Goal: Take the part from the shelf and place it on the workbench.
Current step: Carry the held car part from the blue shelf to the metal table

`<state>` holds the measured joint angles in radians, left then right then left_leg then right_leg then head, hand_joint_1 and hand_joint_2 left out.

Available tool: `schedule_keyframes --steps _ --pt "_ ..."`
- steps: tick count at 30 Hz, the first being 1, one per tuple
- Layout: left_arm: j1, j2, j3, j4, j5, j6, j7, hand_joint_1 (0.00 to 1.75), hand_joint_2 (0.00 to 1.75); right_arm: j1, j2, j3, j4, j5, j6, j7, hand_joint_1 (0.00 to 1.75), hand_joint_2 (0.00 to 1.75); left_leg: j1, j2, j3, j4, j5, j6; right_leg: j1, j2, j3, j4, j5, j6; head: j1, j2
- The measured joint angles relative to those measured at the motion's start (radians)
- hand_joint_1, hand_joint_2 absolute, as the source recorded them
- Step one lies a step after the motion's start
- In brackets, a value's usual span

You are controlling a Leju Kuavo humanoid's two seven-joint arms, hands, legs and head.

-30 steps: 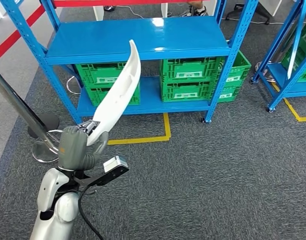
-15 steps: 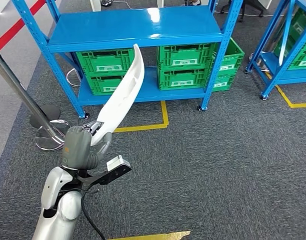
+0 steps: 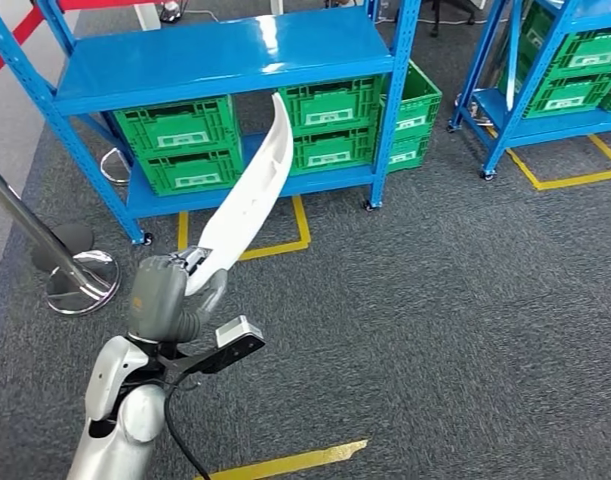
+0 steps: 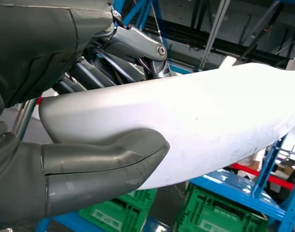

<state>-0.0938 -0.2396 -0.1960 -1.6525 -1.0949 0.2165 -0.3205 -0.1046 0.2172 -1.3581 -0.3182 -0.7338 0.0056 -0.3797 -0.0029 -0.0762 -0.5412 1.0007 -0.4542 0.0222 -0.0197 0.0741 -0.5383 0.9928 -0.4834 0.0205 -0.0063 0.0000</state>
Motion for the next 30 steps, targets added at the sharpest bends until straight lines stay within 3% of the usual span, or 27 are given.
schedule_keyframes --steps 1,3,6,8,9,12,14,16,18,19,22,23,24,25,26,28,30 --pt "-0.001 -0.001 0.0 0.0 0.0 0.0 0.0 1.75 1.75 0.001 0.002 0.0 0.0 -0.001 0.0 0.0 0.0 0.0 -0.002 0.009 0.002 -0.013 0.003 0.002 -0.003 0.01 -0.004 -0.002 0.005 0.007 -0.003 0.0" --pt "-0.003 -0.004 -0.001 0.0 0.002 0.0 0.0 1.75 1.75 0.003 0.004 0.0 -0.001 -0.003 0.0 0.0 0.0 0.0 0.003 0.035 0.01 -0.043 0.013 0.005 0.0 -0.003 -0.023 0.016 -0.01 0.015 -0.001 0.0" --pt "-0.002 -0.007 0.001 0.001 0.02 -0.018 0.0 1.75 1.75 0.001 0.004 0.001 -0.002 -0.007 0.002 0.001 0.0 0.0 0.007 0.073 0.008 -0.062 0.025 0.007 0.0 -0.055 -0.102 0.173 -0.098 0.026 0.008 0.0" --pt "0.001 -0.006 0.003 0.004 0.048 -0.044 0.0 1.75 1.75 0.003 0.004 0.001 -0.004 -0.007 0.003 0.001 0.0 0.0 0.007 0.098 0.0 -0.058 0.027 0.004 -0.003 -0.066 -0.137 0.257 -0.123 0.037 0.008 0.0" --pt "0.002 -0.006 0.004 0.007 0.064 -0.056 -0.002 1.75 1.75 0.004 0.004 0.001 -0.004 -0.007 0.004 0.001 0.0 0.0 0.008 0.109 -0.004 -0.055 0.028 0.002 -0.005 -0.07 -0.129 0.249 -0.11 0.042 0.008 0.0" --pt "0.0 -0.007 0.008 0.016 0.108 -0.085 -0.01 1.75 1.75 0.004 0.003 0.001 -0.006 -0.007 0.005 0.0 0.0 0.0 0.009 0.136 -0.019 -0.029 0.022 -0.012 -0.011 -0.114 -0.032 0.074 -0.033 0.052 0.009 0.0" --pt "-0.001 -0.007 0.012 0.02 0.136 -0.103 -0.017 1.75 1.75 0.001 0.005 0.001 -0.006 -0.007 0.005 0.0 0.0 0.0 0.004 0.148 -0.027 -0.011 0.017 -0.026 -0.01 -0.133 -0.003 0.018 -0.021 0.039 0.008 0.0" --pt "-0.003 -0.008 0.015 0.026 0.155 -0.116 -0.021 1.75 1.75 0.001 0.005 0.002 -0.006 -0.007 0.006 0.0 0.0 0.0 0.003 0.159 -0.03 -0.005 0.019 -0.035 -0.009 -0.117 -0.01 0.025 -0.018 0.018 0.006 0.0" --pt "-0.007 -0.008 0.018 0.033 0.164 -0.123 -0.021 1.75 1.75 0.002 0.004 0.002 -0.006 -0.007 0.006 -0.001 0.0 0.0 0.008 0.148 -0.037 0.011 0.001 -0.044 -0.009 -0.102 -0.017 0.028 -0.009 0.004 0.006 0.0" --pt "-0.008 -0.008 0.019 0.036 0.167 -0.125 -0.021 1.75 1.75 0.002 0.004 0.002 -0.006 -0.007 0.007 -0.001 0.0 0.0 0.01 0.133 -0.049 0.043 -0.027 -0.048 -0.009 -0.093 -0.022 0.028 -0.005 -0.003 0.005 0.0" --pt "-0.008 -0.006 0.023 0.045 0.174 -0.13 -0.021 1.75 1.75 0.001 0.004 0.002 -0.006 -0.007 0.009 -0.001 0.0 0.0 0.013 0.091 -0.122 0.233 -0.138 -0.052 -0.004 -0.065 -0.04 0.028 0.009 -0.017 0.004 0.0" --pt "-0.008 -0.006 0.025 0.048 0.178 -0.133 -0.021 1.75 1.75 0.002 0.003 0.002 -0.006 -0.007 0.009 -0.001 0.0 0.0 0.012 0.087 -0.138 0.276 -0.152 -0.049 0.0 -0.054 -0.045 0.028 0.013 -0.019 0.004 0.0" --pt "-0.008 -0.005 0.027 0.052 0.182 -0.136 -0.02 1.75 1.75 0.004 0.003 0.002 -0.006 -0.007 0.009 -0.001 0.0 0.0 0.011 0.085 -0.137 0.284 -0.146 -0.043 0.003 -0.042 -0.049 0.028 0.017 -0.02 0.004 0.0" --pt "-0.009 -0.004 0.029 0.055 0.186 -0.139 -0.02 1.75 1.75 0.004 0.003 0.002 -0.006 -0.007 0.009 -0.001 0.0 0.0 0.008 0.08 -0.117 0.253 -0.121 -0.034 0.008 -0.03 -0.052 0.028 0.021 -0.02 0.004 0.0" --pt "-0.01 -0.004 0.031 0.057 0.19 -0.141 -0.019 1.75 1.75 0.004 0.003 0.002 -0.006 -0.007 0.009 0.0 0.0 0.0 0.005 0.067 -0.083 0.192 -0.085 -0.02 0.012 -0.017 -0.053 0.028 0.024 -0.021 0.004 0.0" --pt "-0.014 -0.005 0.037 0.06 0.194 -0.141 -0.019 1.75 1.75 0.003 0.006 0.002 -0.005 -0.007 0.008 0.001 0.0 0.0 -0.001 0.019 -0.02 0.071 -0.036 0.012 0.014 0.005 -0.058 0.028 0.031 -0.018 0.009 0.0" --pt "-0.018 -0.005 0.042 0.062 0.196 -0.14 -0.017 1.75 1.75 0.002 0.008 0.002 -0.005 -0.007 0.006 0.004 0.0 0.0 -0.006 -0.008 0.0 0.022 -0.028 0.031 0.007 0.024 -0.069 0.027 0.04 -0.008 0.009 0.0"
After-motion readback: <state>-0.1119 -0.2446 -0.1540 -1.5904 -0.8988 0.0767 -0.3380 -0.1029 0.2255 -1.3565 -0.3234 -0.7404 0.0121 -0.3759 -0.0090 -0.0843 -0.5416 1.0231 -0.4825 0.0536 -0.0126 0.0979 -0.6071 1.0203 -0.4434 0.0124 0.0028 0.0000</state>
